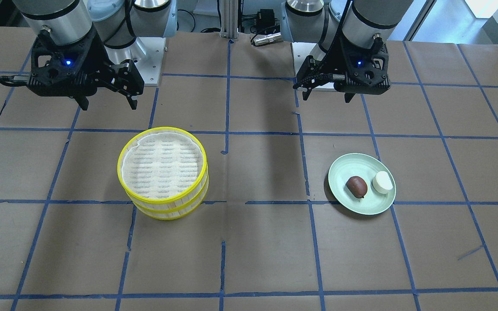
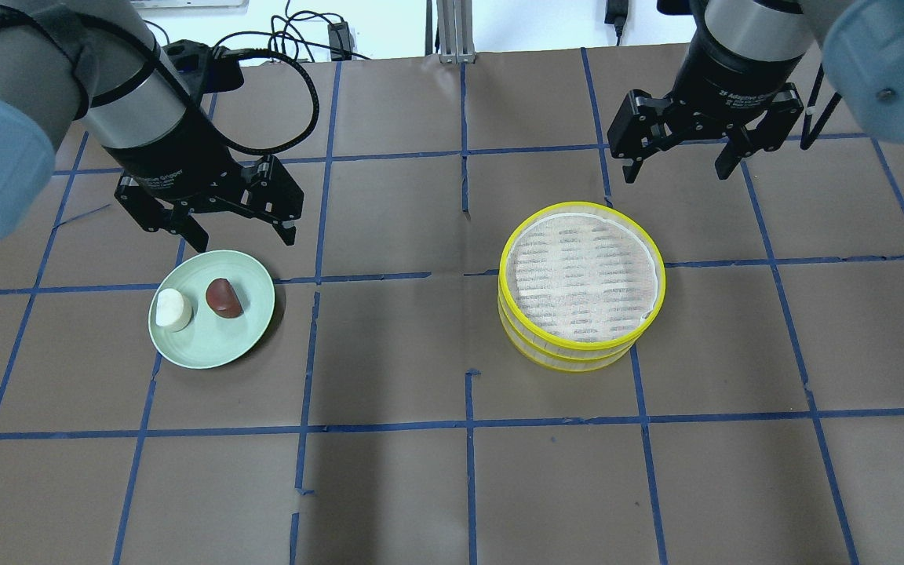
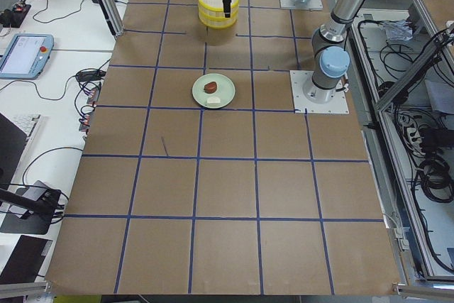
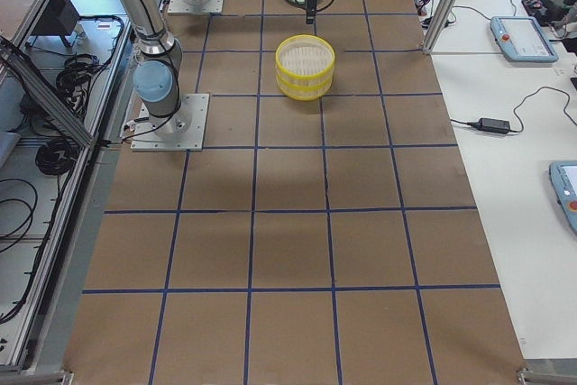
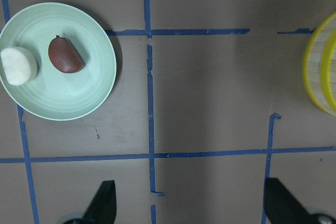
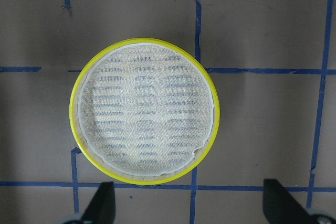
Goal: Place buns in different layers of steamer
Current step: 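Move the right gripper down to the rim of the top steamer tier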
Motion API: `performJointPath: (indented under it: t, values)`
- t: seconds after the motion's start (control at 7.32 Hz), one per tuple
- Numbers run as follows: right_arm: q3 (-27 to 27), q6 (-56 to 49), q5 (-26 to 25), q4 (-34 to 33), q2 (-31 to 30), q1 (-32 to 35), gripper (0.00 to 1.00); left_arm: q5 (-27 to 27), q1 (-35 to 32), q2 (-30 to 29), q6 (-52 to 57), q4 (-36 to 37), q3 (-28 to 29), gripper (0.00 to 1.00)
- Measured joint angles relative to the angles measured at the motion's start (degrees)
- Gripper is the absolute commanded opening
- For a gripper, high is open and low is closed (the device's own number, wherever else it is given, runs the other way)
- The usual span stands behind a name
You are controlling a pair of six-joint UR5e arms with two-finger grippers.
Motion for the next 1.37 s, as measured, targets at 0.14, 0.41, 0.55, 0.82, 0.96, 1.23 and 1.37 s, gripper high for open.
performJointPath:
  t: [0.14, 0.41, 0.55, 0.82, 0.96, 1.23, 1.37]
  values:
    - [0.1, 0.0, 0.1, 0.3, 0.0, -0.2, 1.0, -0.1, 0.0, 0.0, 0.0, 0.1, 0.0, 1.0]
    - [0.7, -0.1, 0.1, 0.7, 0.1, -0.2, 1.0, -0.1, 0.0, 0.0, -0.1, 0.6, 0.0, 1.0]
    - [1.1, 0.0, 0.1, 0.4, 0.2, -0.1, 1.0, 0.0, 0.0, 0.0, -0.1, 0.6, 0.0, 1.0]
    - [5.5, -0.3, 0.0, -6.0, 2.6, 0.0, 1.0, 0.0, 0.0, -0.1, -0.1, 0.6, 0.0, 1.0]
    - [9.3, -0.4, -0.2, -13.7, 4.8, -0.1, 1.0, 0.0, 0.1, -0.1, -0.1, 0.7, 0.0, 1.0]
    - [14.1, -1.1, -0.7, -21.2, 7.1, -1.1, 0.99, 0.0, 0.2, -0.4, 0.1, 0.7, -0.1, 1.0]
    - [15.8, -1.3, -0.9, -22.9, 8.1, -1.9, 0.99, 0.0, 0.2, -0.7, 0.1, 0.7, -0.2, 1.0]
